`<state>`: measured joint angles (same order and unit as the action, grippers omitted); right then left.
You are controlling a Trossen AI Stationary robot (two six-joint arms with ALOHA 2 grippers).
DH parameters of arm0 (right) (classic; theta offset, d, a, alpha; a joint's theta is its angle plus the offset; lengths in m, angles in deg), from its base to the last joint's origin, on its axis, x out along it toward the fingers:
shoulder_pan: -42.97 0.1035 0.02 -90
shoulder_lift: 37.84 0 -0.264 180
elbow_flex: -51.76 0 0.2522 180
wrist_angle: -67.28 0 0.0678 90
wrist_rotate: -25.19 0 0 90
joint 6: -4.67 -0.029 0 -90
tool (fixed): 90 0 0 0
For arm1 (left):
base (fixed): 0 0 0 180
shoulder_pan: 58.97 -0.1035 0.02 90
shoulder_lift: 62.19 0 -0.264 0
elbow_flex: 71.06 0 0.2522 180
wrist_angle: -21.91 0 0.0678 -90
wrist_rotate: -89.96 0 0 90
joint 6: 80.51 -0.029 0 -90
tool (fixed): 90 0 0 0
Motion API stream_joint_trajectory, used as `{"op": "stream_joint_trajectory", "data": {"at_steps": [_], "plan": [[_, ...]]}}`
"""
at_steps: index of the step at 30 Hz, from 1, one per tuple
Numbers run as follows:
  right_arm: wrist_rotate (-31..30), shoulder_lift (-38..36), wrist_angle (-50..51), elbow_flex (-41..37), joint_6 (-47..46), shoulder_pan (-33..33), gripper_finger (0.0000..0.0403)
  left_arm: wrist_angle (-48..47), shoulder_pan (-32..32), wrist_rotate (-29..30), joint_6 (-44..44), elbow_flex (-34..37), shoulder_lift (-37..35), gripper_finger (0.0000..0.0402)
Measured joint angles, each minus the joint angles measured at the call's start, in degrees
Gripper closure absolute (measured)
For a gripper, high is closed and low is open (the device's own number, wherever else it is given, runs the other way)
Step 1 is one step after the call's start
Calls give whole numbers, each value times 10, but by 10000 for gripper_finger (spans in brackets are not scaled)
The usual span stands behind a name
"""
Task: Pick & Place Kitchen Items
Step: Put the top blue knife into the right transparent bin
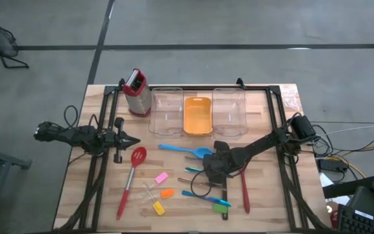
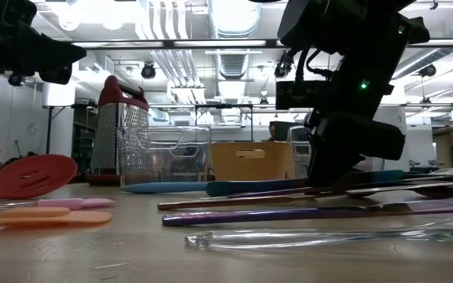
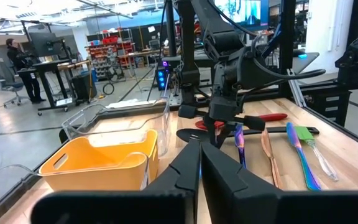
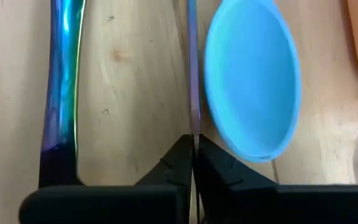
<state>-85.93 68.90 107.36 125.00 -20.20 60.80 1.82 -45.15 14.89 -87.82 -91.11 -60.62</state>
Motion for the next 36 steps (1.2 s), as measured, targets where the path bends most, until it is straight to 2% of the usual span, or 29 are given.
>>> {"op": "stream_joint_trajectory", "data": {"at_steps": [10,19,27,36], "plan": [[2,-5,3,1,5,0,393,0,0,0,0,0,0,381],[-5,-44,16,22,0,3,394,-1,0,0,0,0,1,381],[-64,-113,75,30,-56,4,394,-2,0,0,0,0,6,383],[-202,-205,113,23,-121,-8,394,-2,0,0,0,0,7,382]]}}
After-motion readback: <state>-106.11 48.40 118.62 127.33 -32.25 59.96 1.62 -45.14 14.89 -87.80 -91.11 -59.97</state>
